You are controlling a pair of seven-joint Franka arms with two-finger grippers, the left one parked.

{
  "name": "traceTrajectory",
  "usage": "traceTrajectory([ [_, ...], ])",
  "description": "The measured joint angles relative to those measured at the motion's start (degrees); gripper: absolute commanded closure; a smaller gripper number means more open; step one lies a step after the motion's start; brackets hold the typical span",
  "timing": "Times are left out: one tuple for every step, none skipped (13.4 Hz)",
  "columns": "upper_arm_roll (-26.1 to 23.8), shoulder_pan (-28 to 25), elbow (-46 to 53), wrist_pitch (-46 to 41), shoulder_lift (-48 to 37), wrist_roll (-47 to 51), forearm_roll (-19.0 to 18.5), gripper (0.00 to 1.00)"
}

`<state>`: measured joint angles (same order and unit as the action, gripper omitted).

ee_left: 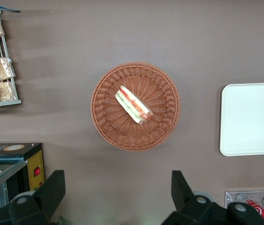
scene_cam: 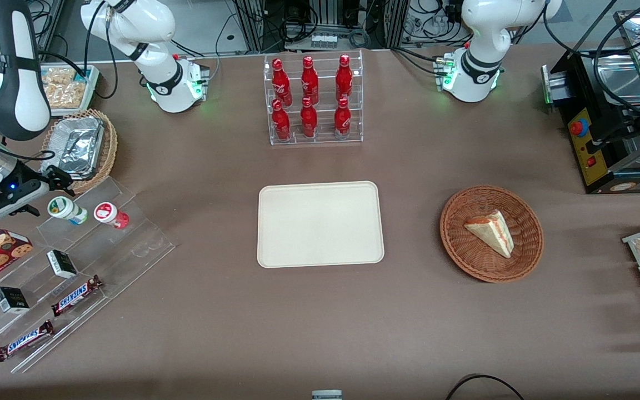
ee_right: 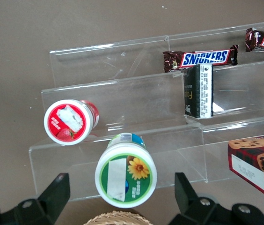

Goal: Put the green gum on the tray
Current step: 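Move the right gripper down to the green-labelled gum bottle on the acrylic stand, then close the right gripper around the green gum bottle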

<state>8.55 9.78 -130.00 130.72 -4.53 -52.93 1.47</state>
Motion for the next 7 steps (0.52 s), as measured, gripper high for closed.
traceTrajectory([
  [0.0,0.0,-0.5,0.7,0.0,-0.1,0.0,0.01],
  [0.0,0.0,-1.0,1.8,0.0,-0.1,0.0,0.01],
  [0.0,0.0,-1.5,2.8,0.1,-0.2,0.0,0.01],
  [0.0,0.0,-1.9,3.6,0.2,-0.2,0.0,0.01],
  [0.0,0.0,-2.2,3.9,0.3,-0.2,0.0,0.01],
  [0.0,0.0,-2.3,4.0,0.5,-0.3,0.0,0.01],
  [0.0,0.0,-2.3,4.2,0.6,-0.3,0.0,0.07],
])
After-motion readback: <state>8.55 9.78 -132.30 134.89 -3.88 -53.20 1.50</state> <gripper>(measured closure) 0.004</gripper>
